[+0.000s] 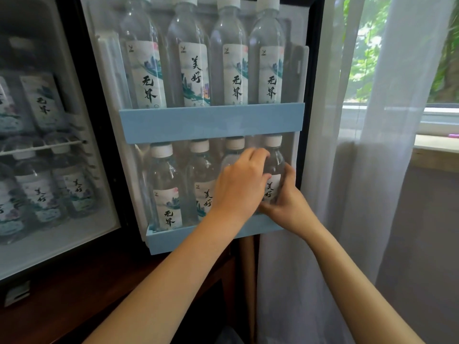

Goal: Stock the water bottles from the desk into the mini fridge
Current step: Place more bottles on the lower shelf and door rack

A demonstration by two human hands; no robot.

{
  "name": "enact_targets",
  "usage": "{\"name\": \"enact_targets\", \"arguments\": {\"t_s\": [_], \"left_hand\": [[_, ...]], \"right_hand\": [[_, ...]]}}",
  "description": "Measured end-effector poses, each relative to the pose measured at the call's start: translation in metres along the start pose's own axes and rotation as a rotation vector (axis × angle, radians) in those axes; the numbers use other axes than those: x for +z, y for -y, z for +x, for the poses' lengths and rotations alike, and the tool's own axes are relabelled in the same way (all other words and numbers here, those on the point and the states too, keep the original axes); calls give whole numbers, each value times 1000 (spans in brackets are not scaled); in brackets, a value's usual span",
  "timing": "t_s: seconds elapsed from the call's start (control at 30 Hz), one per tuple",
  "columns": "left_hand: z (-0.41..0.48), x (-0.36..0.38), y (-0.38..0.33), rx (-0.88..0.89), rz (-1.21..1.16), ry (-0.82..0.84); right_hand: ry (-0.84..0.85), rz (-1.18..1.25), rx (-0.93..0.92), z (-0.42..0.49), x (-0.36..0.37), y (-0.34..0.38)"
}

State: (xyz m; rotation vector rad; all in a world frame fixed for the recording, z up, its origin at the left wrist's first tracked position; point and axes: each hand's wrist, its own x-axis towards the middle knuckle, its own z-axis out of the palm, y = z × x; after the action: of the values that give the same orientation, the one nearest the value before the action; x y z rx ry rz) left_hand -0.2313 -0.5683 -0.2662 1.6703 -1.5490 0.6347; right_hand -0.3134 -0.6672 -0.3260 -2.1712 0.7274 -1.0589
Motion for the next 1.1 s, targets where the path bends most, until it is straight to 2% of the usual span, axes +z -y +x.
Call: {"name": "enact_targets", "arguments": {"t_s": [0.23,0.5,0.7,0.93,1.0,1.1], "left_hand": [[-18,0,9,51,-49,-111],[-31,0,27,31,-108,-272],[-37,-5,35,-13,-97,-259],[-47,-14,45,-28,-116,-292],[-51,-16,47,-30,-127,-307],[-60,-24,51,-41,-116,-308]], "right_hand": [[-186,-135,-88,-10,11,-4],[-182,-149,-7,-6,10,-1],[-166,-121,2,-6,7,3],[-42,-147,6,-18,-8,13],[-131,-177,6,-27,-10,19],[-336,-176,-89,-43,1,35]]}}
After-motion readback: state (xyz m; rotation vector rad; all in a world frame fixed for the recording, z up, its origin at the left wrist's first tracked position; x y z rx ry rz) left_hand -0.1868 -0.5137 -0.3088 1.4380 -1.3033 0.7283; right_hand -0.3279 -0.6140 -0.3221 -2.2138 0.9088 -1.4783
